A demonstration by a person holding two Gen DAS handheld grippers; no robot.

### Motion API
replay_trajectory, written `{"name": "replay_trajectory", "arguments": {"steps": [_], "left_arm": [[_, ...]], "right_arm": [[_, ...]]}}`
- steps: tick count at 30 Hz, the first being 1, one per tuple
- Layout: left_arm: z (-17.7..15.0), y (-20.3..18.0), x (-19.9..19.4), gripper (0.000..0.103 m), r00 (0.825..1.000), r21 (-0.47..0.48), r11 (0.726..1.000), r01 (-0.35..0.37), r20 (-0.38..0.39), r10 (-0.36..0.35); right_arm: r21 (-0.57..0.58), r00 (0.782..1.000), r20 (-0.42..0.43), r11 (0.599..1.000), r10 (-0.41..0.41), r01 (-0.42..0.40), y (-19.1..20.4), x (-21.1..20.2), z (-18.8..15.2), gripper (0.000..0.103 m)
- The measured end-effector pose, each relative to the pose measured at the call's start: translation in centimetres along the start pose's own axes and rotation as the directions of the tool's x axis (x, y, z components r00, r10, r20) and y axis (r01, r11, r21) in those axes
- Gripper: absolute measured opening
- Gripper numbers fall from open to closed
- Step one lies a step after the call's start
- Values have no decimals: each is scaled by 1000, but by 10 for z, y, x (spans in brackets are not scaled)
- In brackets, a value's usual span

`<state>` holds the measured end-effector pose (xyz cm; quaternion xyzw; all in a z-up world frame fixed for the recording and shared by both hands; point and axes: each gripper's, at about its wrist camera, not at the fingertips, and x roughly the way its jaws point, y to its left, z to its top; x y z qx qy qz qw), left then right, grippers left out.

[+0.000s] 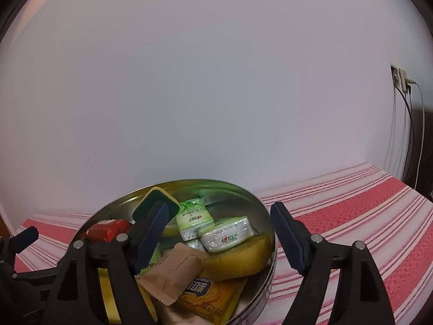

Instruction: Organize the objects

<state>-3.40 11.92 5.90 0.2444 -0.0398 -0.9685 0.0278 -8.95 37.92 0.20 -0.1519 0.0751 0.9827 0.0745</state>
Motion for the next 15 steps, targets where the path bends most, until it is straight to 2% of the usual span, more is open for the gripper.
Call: {"name": "replay_trajectory", "arguments": {"steps": [6,15], "left_arm": [[-14,-1,5,103,1000,2,1000,-7,21,7],[-22,12,-13,103,998,-10,1000,-5,57,6]], "right_arm": [[0,999,53,1000,-11,11,5,-9,-2,81],[-13,997,67,999,-28,29,14,-22,-8,82]]}}
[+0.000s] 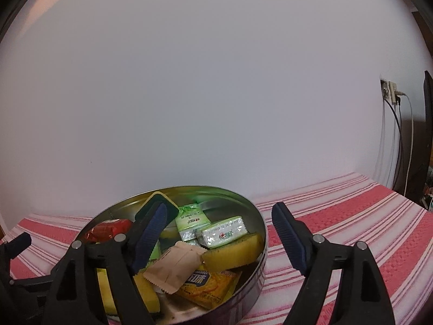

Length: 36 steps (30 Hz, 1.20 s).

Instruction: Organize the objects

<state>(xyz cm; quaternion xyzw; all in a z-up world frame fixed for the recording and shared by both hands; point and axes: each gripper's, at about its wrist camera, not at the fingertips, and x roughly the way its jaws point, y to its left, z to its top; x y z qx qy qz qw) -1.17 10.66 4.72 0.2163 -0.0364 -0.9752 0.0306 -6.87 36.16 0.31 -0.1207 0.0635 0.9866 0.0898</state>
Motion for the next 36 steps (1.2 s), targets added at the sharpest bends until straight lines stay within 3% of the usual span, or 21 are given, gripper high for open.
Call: {"name": "replay_trajectory", "arguments": {"steps": [9,19,36], "left_arm": [[-4,-4,-25,103,999,37,999,19,28,-20],[-12,16,-38,103,999,-19,1000,10,38,-9],[-16,25,-55,103,996,-14,999,30,82,-29]], "right_arm": [[16,1000,9,1000,-2,2,-1,-31,-5,82],[69,999,22,997,-32,31,-10,-59,-11,82],[56,995,89,997,-56,51,-9,-78,-14,82]]}}
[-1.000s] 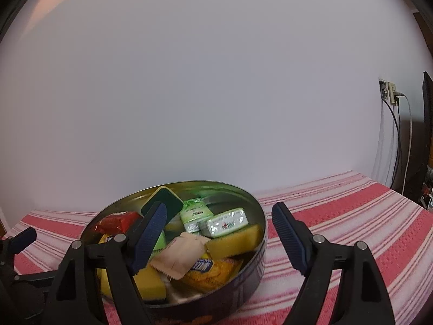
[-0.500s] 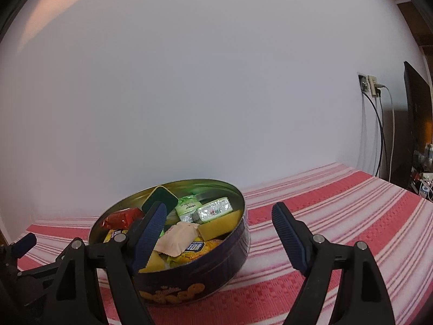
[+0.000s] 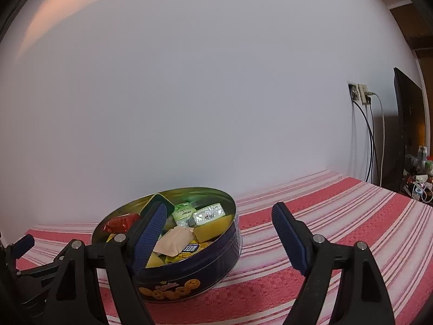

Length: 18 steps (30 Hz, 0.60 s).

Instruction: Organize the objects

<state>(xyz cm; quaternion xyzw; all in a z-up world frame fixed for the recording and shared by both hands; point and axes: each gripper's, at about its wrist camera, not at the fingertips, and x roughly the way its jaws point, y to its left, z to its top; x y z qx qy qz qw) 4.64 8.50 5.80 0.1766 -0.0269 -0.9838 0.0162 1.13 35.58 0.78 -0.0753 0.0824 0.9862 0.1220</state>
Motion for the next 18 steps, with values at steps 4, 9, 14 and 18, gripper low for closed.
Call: {"name": "replay_trajectory", "arguments": {"steps": [4,9,14,18], "left_arm": [[0,-1,-2,103,1000,10,1000,6,4,-6],[1,-2,-1,103,1000,14,1000,21,1,-21],[0,-3,-2,103,999,25,999,34,3,-34],[0,-3,-1,103,999,22,999,32,-3,-32]], "right_arm": [[-27,1000,8,1000,8,-7,6,-2,-1,82],[-25,1000,4,1000,6,-6,5,-1,0,82],[-34,1000,3,999,11,-11,7,0,0,82],[-30,1000,4,1000,4,-4,4,-1,0,82]]}}
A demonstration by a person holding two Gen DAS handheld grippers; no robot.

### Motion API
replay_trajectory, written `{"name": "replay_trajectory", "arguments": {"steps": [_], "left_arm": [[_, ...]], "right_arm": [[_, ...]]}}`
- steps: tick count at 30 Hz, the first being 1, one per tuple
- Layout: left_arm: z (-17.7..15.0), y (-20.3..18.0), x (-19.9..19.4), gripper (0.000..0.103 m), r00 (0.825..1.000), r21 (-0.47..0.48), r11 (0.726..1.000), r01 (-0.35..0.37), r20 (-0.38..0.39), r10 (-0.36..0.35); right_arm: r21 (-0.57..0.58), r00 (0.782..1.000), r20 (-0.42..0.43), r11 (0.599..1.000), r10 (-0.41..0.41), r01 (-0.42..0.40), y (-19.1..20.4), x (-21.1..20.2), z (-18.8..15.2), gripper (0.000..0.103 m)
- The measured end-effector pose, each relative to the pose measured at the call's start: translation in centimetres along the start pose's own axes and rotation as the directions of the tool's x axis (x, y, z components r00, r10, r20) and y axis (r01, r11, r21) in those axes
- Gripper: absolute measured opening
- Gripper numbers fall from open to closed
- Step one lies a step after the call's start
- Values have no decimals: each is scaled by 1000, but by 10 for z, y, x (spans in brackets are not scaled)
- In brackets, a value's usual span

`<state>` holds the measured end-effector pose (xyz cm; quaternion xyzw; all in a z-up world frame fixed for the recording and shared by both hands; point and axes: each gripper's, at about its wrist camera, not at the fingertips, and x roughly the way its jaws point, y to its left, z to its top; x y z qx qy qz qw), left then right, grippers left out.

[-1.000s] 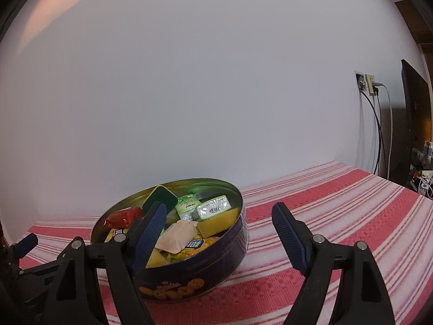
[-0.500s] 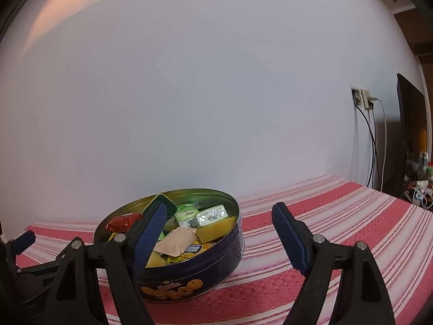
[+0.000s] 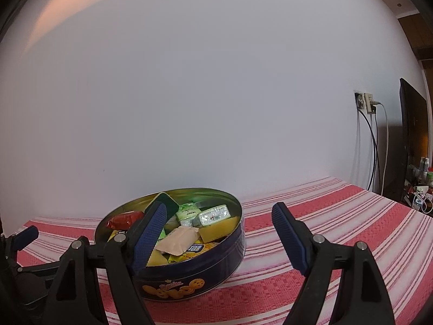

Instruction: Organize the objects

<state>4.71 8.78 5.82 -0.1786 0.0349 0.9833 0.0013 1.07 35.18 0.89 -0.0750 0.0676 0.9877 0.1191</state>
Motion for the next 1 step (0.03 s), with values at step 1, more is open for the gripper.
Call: {"name": "replay_trajectory", "arguments": {"steps": [1], "left_arm": [[0,0,1,103,1000,-2,1000,-2,-3,2]], "right_arm": [[1,1000,0,1000,-3,3,0,0,0,82]]}}
